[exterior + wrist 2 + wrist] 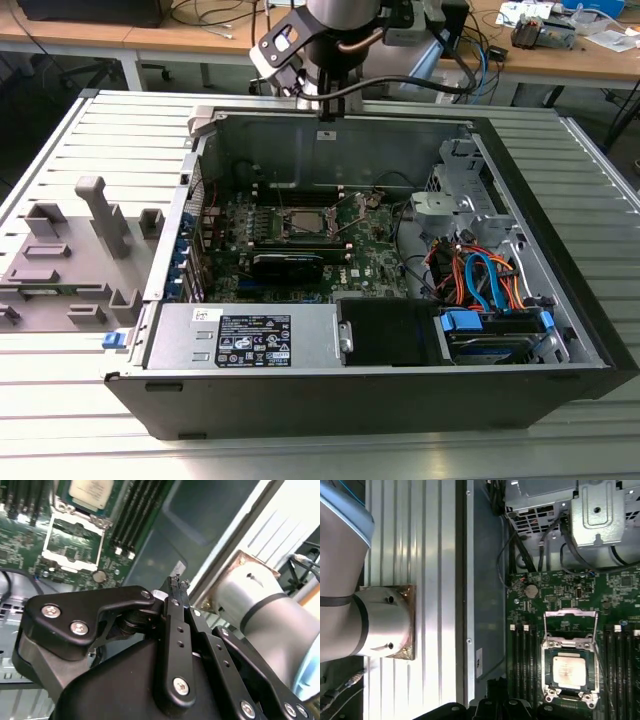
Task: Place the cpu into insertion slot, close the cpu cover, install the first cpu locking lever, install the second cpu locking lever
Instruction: 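Close the cpu cover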
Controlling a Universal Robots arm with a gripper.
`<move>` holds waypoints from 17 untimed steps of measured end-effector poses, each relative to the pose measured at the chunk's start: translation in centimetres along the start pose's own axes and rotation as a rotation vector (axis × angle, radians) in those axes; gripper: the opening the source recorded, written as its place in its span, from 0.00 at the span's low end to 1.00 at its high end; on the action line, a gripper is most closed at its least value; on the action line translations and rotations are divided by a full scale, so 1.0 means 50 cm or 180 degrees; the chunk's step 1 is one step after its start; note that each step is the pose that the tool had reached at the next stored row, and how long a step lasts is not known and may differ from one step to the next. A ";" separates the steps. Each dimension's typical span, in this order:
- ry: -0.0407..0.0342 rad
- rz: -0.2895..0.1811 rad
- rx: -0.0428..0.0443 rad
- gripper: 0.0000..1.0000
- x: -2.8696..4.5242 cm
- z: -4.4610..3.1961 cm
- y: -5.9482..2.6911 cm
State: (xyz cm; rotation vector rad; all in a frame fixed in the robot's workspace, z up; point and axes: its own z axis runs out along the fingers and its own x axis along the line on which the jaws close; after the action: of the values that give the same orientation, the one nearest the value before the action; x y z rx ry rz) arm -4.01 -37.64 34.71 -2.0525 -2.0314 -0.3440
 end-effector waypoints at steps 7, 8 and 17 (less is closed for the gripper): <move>-0.0283 -0.0001 -0.0003 0.11 0.000 0.000 0.000; -0.0309 -0.0001 -0.0003 0.11 0.000 0.000 0.000; -0.0539 -0.0002 -0.0005 0.11 0.000 0.000 0.000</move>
State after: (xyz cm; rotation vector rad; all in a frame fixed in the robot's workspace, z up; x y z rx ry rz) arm -3.99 -37.64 34.72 -2.1482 -2.1266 -0.1772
